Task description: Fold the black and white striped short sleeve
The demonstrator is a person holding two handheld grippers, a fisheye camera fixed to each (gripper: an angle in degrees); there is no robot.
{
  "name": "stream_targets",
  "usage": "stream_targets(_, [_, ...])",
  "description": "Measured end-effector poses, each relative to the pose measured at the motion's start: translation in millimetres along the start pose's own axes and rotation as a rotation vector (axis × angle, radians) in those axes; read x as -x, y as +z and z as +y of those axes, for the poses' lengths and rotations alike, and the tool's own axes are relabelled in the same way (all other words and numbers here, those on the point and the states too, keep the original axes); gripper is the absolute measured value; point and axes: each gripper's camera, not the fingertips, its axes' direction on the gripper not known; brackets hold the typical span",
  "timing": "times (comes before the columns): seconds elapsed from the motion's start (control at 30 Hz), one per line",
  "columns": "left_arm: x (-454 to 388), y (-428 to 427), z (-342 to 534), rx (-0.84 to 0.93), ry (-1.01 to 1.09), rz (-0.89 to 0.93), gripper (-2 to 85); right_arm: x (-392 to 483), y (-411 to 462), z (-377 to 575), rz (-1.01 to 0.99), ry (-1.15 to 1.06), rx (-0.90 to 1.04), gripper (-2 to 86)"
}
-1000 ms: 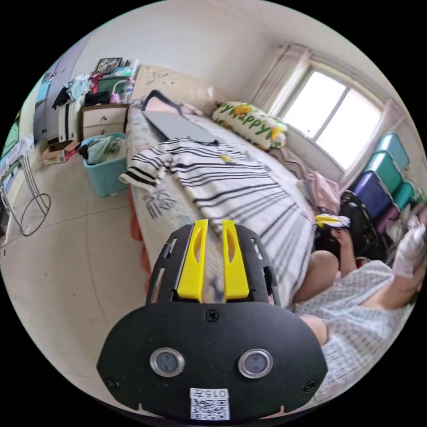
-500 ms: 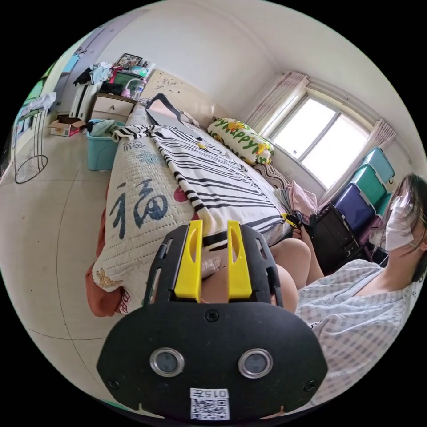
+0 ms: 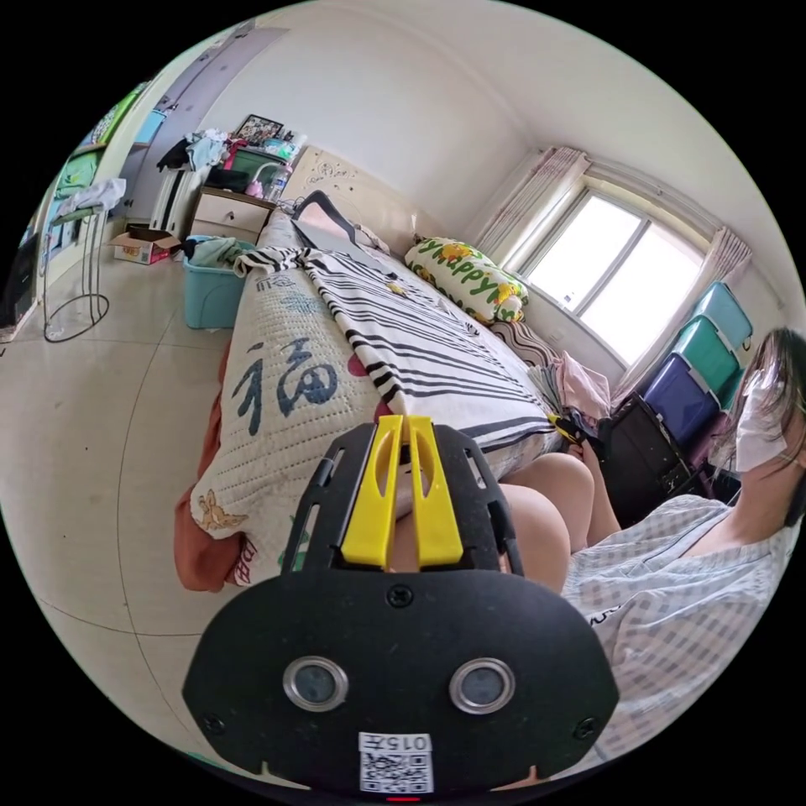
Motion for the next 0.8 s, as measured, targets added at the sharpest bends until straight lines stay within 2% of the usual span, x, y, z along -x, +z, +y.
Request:
stream_targets(0.13, [10.6,3.1,9.1,0.013,0.006,0.000,0.2,15.2,-5.2,-5.4,0.059,-0.034,0.039,1.4])
stream_targets(0.27, [22.7,-12.8,24.8,-0.044,-0.009,0.008,2.1,19.0,-30.4,-6.2,0.015,-0.031,-0.012,5.0])
stream_targets(0.4, [30.8,-7.4,34.9,-0.006,-0.008,0.011,5.7,20.8,-39.4,-6.4,0.001,-0.026,-0.024,7.7])
stream_targets(0.5, [37.5,-1.0,42.1,-0.024,-0.018,0.023,5.6,25.8,-28.9,-10.6,-0.060,-0.036,0.023,6.9])
stream_targets(0.57, [41.8,5.4,46.2,-0.009,-0.012,0.072,1.2,31.7,-26.7,-13.1,-0.044,-0.041,0.017,4.0])
stream_targets(0.8, [39.3,8.3,61.2,-0.003,0.008,-0.039,-0.6,35.4,-40.7,-10.7,0.063,-0.030,-0.001,0.9])
